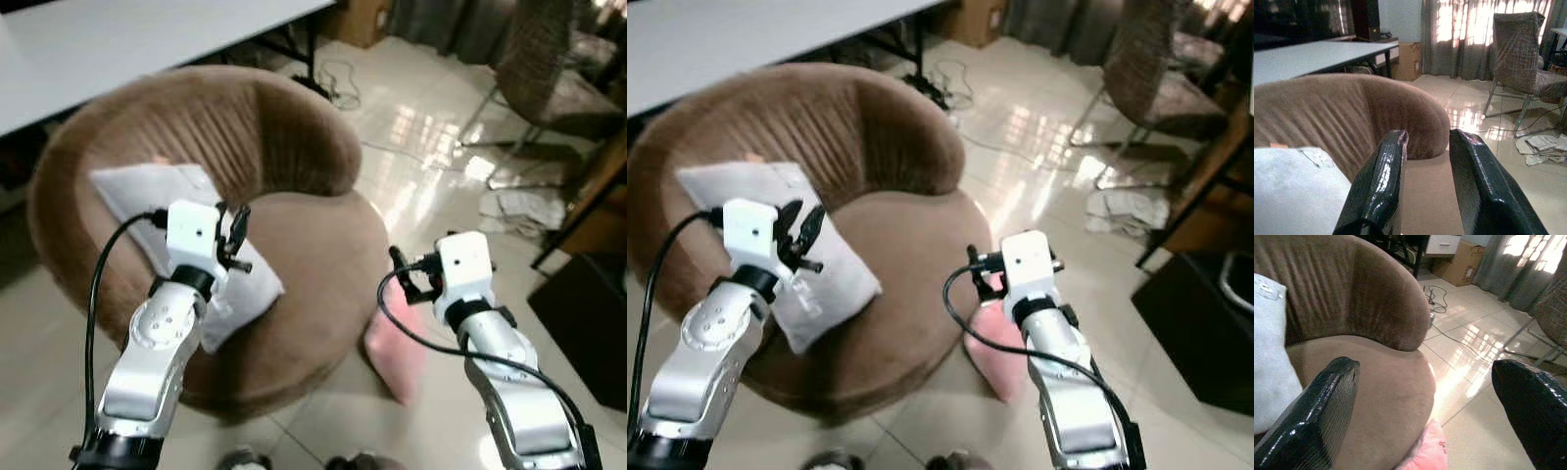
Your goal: Move the pillow to the sofa from floor
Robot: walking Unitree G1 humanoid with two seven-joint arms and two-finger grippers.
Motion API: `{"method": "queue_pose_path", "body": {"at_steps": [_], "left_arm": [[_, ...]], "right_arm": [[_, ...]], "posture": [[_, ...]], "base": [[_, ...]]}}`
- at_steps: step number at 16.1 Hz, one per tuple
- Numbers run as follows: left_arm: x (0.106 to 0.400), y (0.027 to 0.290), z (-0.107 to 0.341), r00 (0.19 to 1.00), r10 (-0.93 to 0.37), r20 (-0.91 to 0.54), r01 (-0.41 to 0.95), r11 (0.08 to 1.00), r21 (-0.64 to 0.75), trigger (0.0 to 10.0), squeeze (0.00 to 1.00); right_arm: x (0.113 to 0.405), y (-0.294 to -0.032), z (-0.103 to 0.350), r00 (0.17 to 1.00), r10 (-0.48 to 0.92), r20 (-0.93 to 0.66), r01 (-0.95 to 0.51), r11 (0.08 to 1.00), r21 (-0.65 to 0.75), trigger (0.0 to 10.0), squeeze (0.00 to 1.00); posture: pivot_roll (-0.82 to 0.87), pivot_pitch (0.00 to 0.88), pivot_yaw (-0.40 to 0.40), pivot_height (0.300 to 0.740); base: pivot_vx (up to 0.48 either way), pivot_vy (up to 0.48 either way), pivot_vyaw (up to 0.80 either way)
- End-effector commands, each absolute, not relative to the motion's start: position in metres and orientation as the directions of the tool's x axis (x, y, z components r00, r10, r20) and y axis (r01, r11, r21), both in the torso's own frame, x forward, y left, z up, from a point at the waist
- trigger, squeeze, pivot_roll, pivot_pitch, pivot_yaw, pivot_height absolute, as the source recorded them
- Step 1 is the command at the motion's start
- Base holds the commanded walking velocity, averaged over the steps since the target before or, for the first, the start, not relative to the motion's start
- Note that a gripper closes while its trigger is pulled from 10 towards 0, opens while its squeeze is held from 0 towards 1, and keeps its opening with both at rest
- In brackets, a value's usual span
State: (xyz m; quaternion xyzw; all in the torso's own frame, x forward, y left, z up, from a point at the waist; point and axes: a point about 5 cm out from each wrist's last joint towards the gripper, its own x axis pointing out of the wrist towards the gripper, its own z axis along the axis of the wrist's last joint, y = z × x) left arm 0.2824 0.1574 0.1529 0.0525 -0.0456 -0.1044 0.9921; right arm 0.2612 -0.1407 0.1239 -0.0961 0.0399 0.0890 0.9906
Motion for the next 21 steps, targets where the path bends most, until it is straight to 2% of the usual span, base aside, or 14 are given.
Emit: {"method": "queue_pose_path", "body": {"at_steps": [1,8,16,19,21], "left_arm": [[0.2824,0.1639,0.1500,0.984,-0.169,0.060,0.161,0.979,0.125,10.0,0.00],[0.2846,0.1731,0.1484,0.996,-0.086,0.032,0.081,0.990,0.114,10.0,0.00],[0.2853,0.1691,0.1472,0.995,-0.101,0.027,0.097,0.987,0.127,10.0,0.00],[0.2851,0.1695,0.1466,0.995,-0.100,0.025,0.096,0.987,0.128,10.0,0.00],[0.2854,0.1694,0.1457,0.995,-0.098,0.027,0.094,0.987,0.127,10.0,0.00]], "right_arm": [[0.2640,-0.1361,0.1272,0.981,0.180,-0.077,-0.192,0.963,-0.187,10.0,0.00],[0.2712,-0.1351,0.1283,0.978,0.196,-0.068,-0.206,0.958,-0.198,10.0,0.00],[0.2708,-0.1357,0.1264,0.977,0.201,-0.064,-0.210,0.956,-0.202,10.0,0.00],[0.2686,-0.1366,0.1258,0.978,0.200,-0.059,-0.208,0.963,-0.169,10.0,0.00],[0.2684,-0.1340,0.1259,0.972,0.230,-0.057,-0.237,0.949,-0.206,10.0,0.00]], "posture": [[-0.04,0.049,-0.004,0.740],[-0.04,0.040,-0.010,0.740],[-0.04,0.028,-0.004,0.740],[-0.04,0.028,-0.004,0.740],[-0.05,0.016,-0.003,0.740]], "base": [[0.000,-0.480,0.80],[0.000,-0.480,0.80],[0.000,-0.480,0.80],[0.000,-0.480,0.00],[0.000,-0.480,0.21]]}}
